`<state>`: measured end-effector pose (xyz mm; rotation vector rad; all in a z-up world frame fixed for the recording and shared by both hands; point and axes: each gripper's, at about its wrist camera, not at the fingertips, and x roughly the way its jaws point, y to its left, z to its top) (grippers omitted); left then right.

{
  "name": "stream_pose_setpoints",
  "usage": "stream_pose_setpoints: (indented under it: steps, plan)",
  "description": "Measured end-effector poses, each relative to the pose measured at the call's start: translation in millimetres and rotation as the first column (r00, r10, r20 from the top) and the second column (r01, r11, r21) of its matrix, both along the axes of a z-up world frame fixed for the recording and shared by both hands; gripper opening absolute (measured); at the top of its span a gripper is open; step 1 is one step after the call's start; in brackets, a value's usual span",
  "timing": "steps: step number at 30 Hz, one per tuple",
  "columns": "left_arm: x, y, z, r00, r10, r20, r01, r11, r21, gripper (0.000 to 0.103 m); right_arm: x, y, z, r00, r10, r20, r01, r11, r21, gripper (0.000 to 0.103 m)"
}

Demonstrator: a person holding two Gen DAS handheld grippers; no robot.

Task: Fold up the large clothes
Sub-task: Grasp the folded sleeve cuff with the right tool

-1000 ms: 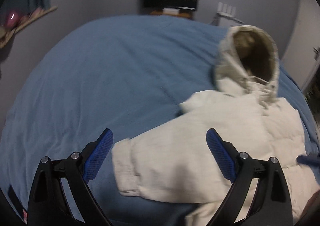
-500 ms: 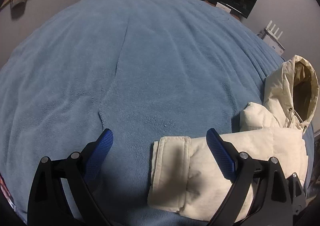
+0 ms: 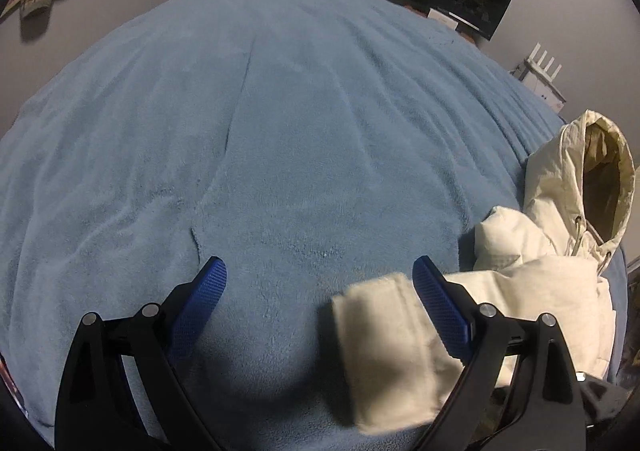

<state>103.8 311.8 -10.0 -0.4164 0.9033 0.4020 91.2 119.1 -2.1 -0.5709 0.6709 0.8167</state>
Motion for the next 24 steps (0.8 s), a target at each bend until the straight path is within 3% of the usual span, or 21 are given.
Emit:
stream_pose_setpoints:
  steps: [8, 14, 24]
  plan:
    - [0, 0, -2, 1.0, -0.011, -0.006, 0.011, 1.0, -0.002, 0.091, 14, -78, 63, 0.987, -0.163, 0.016, 0.156, 0.965, 0.213, 0.004]
    - [2, -6, -1, 0.999, -0.043, -0.009, 0.043, 0.999, 0.017, 0.091, 19, -146, 91, 0.96, -0.279, -0.011, 0.27, 0.92, 0.284, 0.004]
    - [10, -54, 8, 0.976, -0.216, 0.017, 0.213, 0.973, 0.092, 0.091, 24, -244, 64, 0.89, -0.444, -0.1, 0.454, 0.85, 0.266, 0.004]
